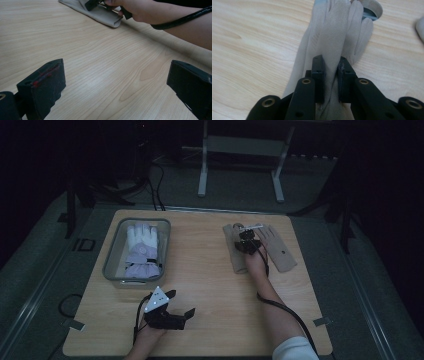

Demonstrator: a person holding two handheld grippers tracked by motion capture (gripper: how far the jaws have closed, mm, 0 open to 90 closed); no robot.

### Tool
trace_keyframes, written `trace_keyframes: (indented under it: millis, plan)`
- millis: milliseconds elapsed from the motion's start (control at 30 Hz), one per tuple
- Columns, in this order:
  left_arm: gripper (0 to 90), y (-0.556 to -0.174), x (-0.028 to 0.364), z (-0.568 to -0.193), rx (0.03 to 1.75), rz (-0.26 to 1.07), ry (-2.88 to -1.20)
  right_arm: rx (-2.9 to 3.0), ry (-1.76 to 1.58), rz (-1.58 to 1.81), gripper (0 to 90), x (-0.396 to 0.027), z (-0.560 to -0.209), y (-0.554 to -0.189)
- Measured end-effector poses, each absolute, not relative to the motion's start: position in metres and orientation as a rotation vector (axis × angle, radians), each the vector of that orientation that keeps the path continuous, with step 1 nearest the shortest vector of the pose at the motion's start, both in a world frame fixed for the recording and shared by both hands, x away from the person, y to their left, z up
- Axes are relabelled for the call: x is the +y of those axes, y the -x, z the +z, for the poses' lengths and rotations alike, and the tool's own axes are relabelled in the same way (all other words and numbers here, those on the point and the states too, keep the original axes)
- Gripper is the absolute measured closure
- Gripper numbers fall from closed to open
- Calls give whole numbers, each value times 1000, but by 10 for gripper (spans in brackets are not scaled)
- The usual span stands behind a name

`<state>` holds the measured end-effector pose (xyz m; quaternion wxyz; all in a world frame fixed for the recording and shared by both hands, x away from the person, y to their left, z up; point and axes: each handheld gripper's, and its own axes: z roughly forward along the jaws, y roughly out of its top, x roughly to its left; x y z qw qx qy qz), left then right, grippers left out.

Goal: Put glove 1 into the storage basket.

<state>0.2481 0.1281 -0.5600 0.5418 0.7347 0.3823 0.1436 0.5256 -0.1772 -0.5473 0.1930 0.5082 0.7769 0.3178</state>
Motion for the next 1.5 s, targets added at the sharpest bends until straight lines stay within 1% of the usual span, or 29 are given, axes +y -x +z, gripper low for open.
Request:
trace_keyframes:
  millis: [167, 367, 533, 667, 833, 967, 1167, 1200, 1267, 1300, 1400, 1433, 1467, 1500]
  plan:
    - [24, -248, 129, -559, 910, 341, -1735, 2168, -1426, 923, 792, -174, -537, -514]
    - [24, -248, 129, -558, 924, 334, -1725, 2099, -1454, 992, 793, -173, -509, -490]
    - [24, -246, 128, -555, 919, 342, -1710, 2042, -1493, 1049, 793, -169, -488, -463]
    - [24, -243, 126, -553, 911, 354, -1706, 2007, -1500, 1103, 793, -165, -482, -437]
    - [24, -240, 123, -552, 922, 383, -1708, 1954, -1574, 1171, 791, -164, -486, -407]
    - [24, -239, 121, -552, 917, 399, -1709, 1912, -1646, 1204, 791, -165, -495, -391]
    - [24, -239, 119, -552, 934, 422, -1721, 1928, -1710, 1151, 787, -158, -523, -383]
    - [24, -239, 119, -552, 934, 422, -1721, 1928, -1710, 1151, 787, -158, -523, -383]
    - [24, -240, 121, -553, 943, 419, -1714, 1958, -1735, 1105, 777, -155, -539, -385]
    - [24, -240, 122, -553, 947, 420, -1711, 1973, -1757, 1069, 754, -153, -549, -385]
    - [24, -241, 123, -553, 948, 414, -1710, 1981, -1758, 1063, 739, -152, -552, -385]
    - [24, -241, 123, -553, 948, 418, -1710, 1986, -1745, 1075, 691, -152, -557, -384]
    - [24, -241, 123, -553, 946, 418, -1710, 2009, -1713, 1063, 603, -149, -555, -383]
    - [24, -241, 122, -554, 944, 420, -1715, 2014, -1710, 1067, 578, -148, -555, -383]
